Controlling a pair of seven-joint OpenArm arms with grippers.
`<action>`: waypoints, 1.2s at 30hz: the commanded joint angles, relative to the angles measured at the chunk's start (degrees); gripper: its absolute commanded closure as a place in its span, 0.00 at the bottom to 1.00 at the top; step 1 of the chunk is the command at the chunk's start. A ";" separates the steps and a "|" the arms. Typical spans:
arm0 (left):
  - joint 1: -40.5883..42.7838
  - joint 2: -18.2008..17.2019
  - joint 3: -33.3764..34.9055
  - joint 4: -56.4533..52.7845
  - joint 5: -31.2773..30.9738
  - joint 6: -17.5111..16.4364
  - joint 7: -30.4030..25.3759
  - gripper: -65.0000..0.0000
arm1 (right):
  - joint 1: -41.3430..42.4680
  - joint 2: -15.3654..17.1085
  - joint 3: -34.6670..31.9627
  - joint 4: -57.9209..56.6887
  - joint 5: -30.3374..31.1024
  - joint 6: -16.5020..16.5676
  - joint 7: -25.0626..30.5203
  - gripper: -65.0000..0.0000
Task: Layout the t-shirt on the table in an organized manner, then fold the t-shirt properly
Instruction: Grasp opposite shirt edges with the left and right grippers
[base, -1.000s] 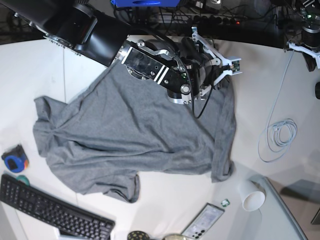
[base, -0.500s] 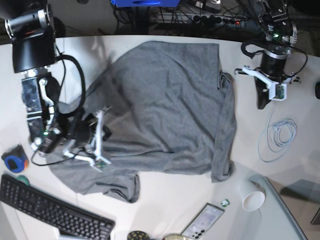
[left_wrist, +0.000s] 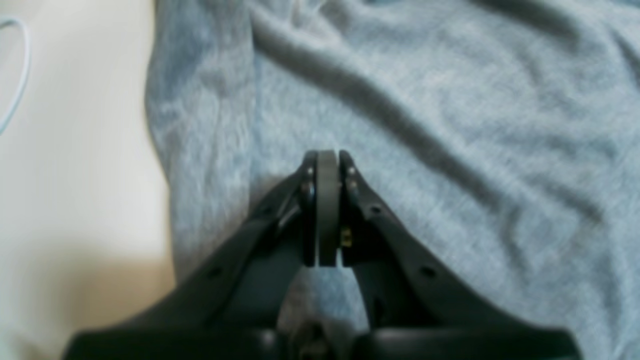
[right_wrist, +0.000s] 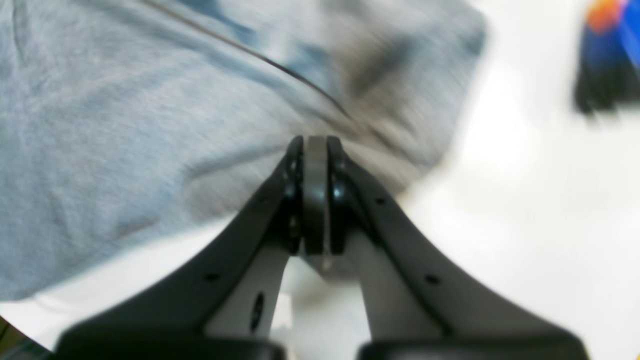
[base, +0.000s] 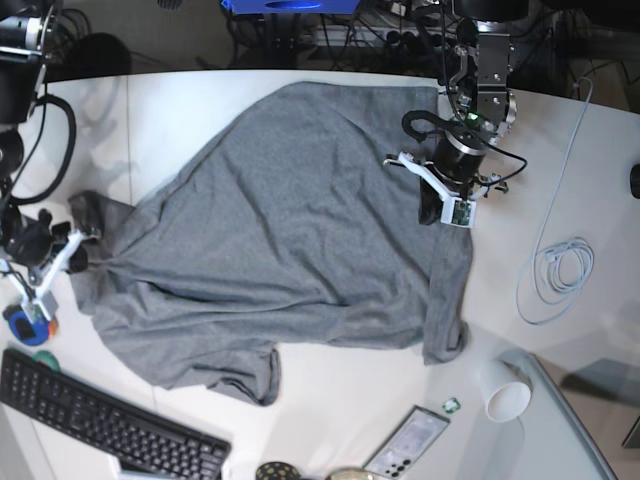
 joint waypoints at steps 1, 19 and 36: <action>-0.72 -1.15 -0.13 -0.15 -0.21 0.14 -1.19 1.00 | -0.70 0.91 1.02 2.94 0.50 0.04 0.66 0.89; -6.18 -3.96 0.22 -5.95 -0.21 0.23 -1.19 1.00 | -3.08 -0.67 1.20 -5.06 0.50 -0.13 3.83 0.41; -7.05 -5.28 -0.05 -5.86 -0.21 0.23 -1.19 1.00 | -10.64 -0.59 7.27 6.64 0.59 -0.13 -9.01 0.99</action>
